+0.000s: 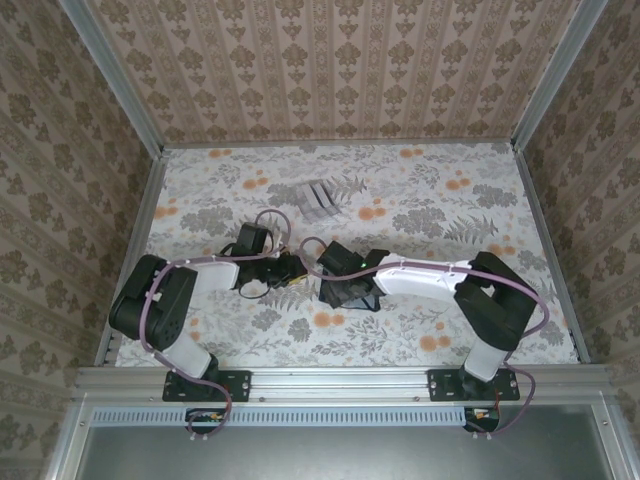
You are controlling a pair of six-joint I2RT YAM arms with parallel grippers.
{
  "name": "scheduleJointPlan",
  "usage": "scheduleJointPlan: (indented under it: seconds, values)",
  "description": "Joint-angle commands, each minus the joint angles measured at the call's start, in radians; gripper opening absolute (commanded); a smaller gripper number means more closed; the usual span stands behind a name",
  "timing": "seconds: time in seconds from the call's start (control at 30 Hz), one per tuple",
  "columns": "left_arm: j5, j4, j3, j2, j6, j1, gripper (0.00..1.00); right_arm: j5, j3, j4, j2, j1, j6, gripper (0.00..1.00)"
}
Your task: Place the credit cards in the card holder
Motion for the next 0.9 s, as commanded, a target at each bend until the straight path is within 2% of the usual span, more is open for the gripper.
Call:
scheduleJointPlan:
  seconds: [0.0, 0.2, 0.3, 0.43, 0.5, 0.63, 0.87]
  values:
    - [0.041, 0.016, 0.018, 0.02, 0.015, -0.031, 0.25, -0.028, 0.003, 0.007, -0.067, -0.015, 0.021, 0.81]
    - [0.061, 0.065, 0.011, 0.038, -0.018, -0.041, 0.24, -0.119, -0.027, 0.081, -0.027, -0.049, 0.083, 0.76]
    - [0.056, 0.091, -0.012, 0.034, -0.03, -0.036, 0.24, -0.203, -0.038, 0.15, 0.003, -0.047, 0.108, 0.67]
    - [0.064, 0.091, -0.031, 0.015, -0.035, -0.008, 0.23, -0.245, -0.031, 0.185, 0.03, -0.039, 0.13, 0.57]
    - [0.041, 0.068, -0.041, -0.004, -0.024, 0.009, 0.23, -0.255, -0.018, 0.182, 0.048, -0.036, 0.11, 0.54]
    - [0.064, 0.073, -0.055, -0.031, -0.037, 0.072, 0.23, -0.283, -0.016, 0.185, 0.085, -0.034, 0.087, 0.49]
    - [0.059, -0.025, -0.029, -0.074, 0.021, 0.077, 0.25, -0.417, -0.055, 0.241, 0.075, -0.02, 0.003, 0.43]
